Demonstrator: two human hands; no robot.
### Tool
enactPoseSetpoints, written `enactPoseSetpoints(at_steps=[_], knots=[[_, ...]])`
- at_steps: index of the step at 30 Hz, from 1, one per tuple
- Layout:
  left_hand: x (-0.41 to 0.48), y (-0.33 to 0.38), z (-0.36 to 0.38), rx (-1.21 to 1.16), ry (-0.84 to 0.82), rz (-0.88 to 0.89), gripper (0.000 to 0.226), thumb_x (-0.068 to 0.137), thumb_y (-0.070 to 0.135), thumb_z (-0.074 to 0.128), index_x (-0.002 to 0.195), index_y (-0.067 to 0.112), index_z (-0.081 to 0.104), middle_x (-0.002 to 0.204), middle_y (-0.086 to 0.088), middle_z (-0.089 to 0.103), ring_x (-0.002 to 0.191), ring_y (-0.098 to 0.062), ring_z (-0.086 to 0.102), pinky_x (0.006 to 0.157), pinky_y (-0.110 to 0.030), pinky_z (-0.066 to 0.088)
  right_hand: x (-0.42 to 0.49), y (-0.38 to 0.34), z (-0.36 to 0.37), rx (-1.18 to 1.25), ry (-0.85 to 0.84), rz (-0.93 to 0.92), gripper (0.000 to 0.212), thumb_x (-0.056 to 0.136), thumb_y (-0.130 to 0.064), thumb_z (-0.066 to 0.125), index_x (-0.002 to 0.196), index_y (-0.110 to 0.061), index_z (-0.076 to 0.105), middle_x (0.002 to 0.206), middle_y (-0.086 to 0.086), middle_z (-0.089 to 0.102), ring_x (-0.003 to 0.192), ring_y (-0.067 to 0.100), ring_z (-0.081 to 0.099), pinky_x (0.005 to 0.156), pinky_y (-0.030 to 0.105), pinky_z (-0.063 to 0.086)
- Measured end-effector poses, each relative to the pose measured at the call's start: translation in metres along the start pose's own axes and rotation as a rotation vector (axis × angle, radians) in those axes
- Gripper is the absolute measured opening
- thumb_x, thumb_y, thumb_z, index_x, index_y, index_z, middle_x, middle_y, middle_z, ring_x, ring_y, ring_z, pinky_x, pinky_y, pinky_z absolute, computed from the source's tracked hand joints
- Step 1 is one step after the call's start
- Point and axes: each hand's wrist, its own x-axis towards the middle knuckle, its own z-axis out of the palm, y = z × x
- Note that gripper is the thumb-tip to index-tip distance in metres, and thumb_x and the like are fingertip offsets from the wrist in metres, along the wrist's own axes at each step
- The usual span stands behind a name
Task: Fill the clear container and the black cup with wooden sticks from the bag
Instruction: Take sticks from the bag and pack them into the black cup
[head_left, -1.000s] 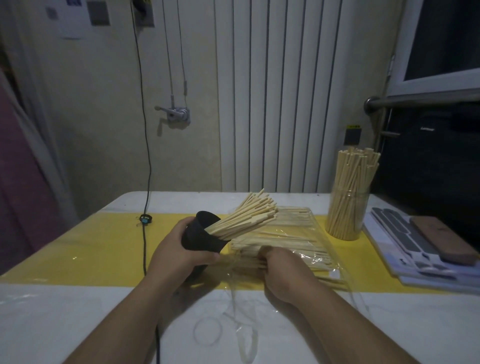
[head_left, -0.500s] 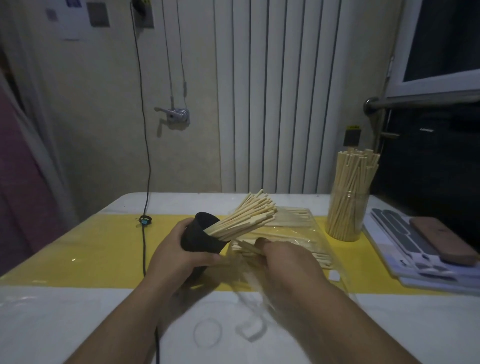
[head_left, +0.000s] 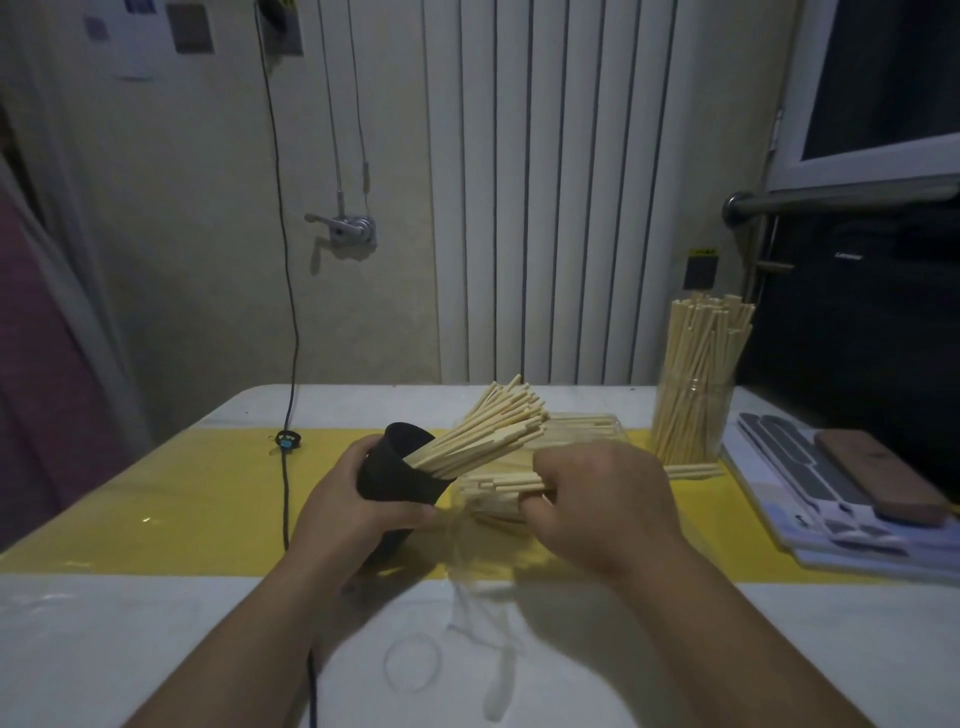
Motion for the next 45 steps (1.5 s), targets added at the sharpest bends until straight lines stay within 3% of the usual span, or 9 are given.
enactPoseSetpoints(at_steps=[2, 8, 11, 16, 23, 29, 37, 42, 45], knots=[[0.0, 0.0, 0.0, 0.0, -0.002, 0.0, 0.072, 0.045, 0.024, 0.09, 0.106, 0.045, 0.059, 0.1, 0.017, 0.069, 0.094, -0.007, 0.064, 0.068, -0.025, 0.047, 0.0, 0.005, 0.005, 0.033, 0.224, -0.025, 0.032, 0.069, -0.043, 0.049, 0.049, -0.02, 0.04, 0.045, 0.0, 0.051, 0.042, 0.027, 0.05, 0.049, 0.024, 0.017], [0.0, -0.002, -0.002, -0.005, -0.011, -0.009, 0.073, 0.05, 0.017, 0.093, 0.108, 0.045, 0.059, 0.102, 0.017, 0.069, 0.096, -0.008, 0.064, 0.069, -0.026, 0.047, -0.001, 0.015, 0.011, 0.155, 0.642, -0.098, 0.043, 0.101, -0.029, 0.045, 0.062, -0.011, 0.048, 0.063, 0.009, 0.048, 0.058, 0.028, 0.044, 0.056, 0.038, 0.032], [0.0, -0.001, -0.001, -0.008, -0.013, -0.013, 0.076, 0.041, 0.028, 0.086, 0.109, 0.045, 0.059, 0.105, 0.017, 0.068, 0.097, -0.008, 0.063, 0.07, -0.027, 0.048, -0.001, 0.013, 0.011, 0.173, 0.693, -0.06, 0.047, 0.104, -0.031, 0.044, 0.066, -0.006, 0.055, 0.075, 0.012, 0.052, 0.067, 0.029, 0.046, 0.059, 0.04, 0.036], [0.0, -0.001, -0.001, -0.014, -0.02, -0.011, 0.078, 0.04, 0.026, 0.086, 0.111, 0.043, 0.061, 0.102, 0.014, 0.07, 0.095, -0.009, 0.065, 0.069, -0.026, 0.048, -0.001, 0.011, 0.008, 0.282, 0.699, -0.019, 0.052, 0.104, -0.041, 0.043, 0.075, -0.005, 0.068, 0.075, 0.01, 0.05, 0.058, 0.024, 0.045, 0.049, 0.031, 0.038], [0.003, -0.003, 0.0, 0.009, -0.027, -0.019, 0.08, 0.038, 0.025, 0.087, 0.112, 0.042, 0.062, 0.099, 0.019, 0.071, 0.095, -0.007, 0.065, 0.072, -0.029, 0.049, -0.003, 0.009, 0.008, 0.593, 0.748, -0.013, 0.028, 0.095, -0.024, 0.062, 0.096, 0.001, 0.075, 0.087, 0.01, 0.06, 0.078, 0.014, 0.056, 0.07, 0.017, 0.046], [0.0, 0.002, 0.0, 0.048, -0.064, 0.01, 0.074, 0.039, 0.024, 0.085, 0.105, 0.047, 0.061, 0.094, 0.025, 0.069, 0.085, -0.001, 0.066, 0.069, -0.024, 0.049, 0.0, -0.006, -0.006, 1.017, 0.536, 0.319, 0.027, 0.092, -0.029, 0.068, 0.069, -0.016, 0.073, 0.064, -0.004, 0.068, 0.071, 0.007, 0.066, 0.07, 0.015, 0.047], [0.001, 0.001, -0.001, 0.089, -0.096, 0.035, 0.076, 0.038, 0.021, 0.085, 0.104, 0.049, 0.063, 0.096, 0.02, 0.072, 0.085, -0.002, 0.067, 0.076, -0.032, 0.055, 0.003, -0.007, -0.003, 1.167, 0.362, 0.496, 0.02, 0.09, -0.021, 0.07, 0.071, -0.015, 0.07, 0.064, -0.009, 0.069, 0.059, -0.001, 0.062, 0.055, 0.012, 0.046], [0.001, 0.001, -0.001, 0.119, -0.1, 0.045, 0.079, 0.033, 0.022, 0.086, 0.101, 0.056, 0.061, 0.096, 0.022, 0.071, 0.088, -0.003, 0.067, 0.082, -0.038, 0.057, 0.005, 0.0, 0.009, 0.952, 0.299, 0.556, 0.026, 0.088, -0.041, 0.07, 0.066, -0.026, 0.07, 0.1, -0.019, 0.054, 0.107, 0.015, 0.055, 0.093, 0.036, 0.045], [0.0, 0.002, -0.001, 0.142, -0.109, 0.057, 0.082, 0.027, 0.032, 0.084, 0.1, 0.06, 0.06, 0.098, 0.024, 0.07, 0.094, -0.007, 0.067, 0.085, -0.041, 0.057, 0.007, -0.002, 0.003, 1.001, 0.149, 0.579, 0.032, 0.076, -0.056, 0.072, 0.082, -0.025, 0.073, 0.111, -0.029, 0.051, 0.12, 0.011, 0.049, 0.102, 0.035, 0.04]])
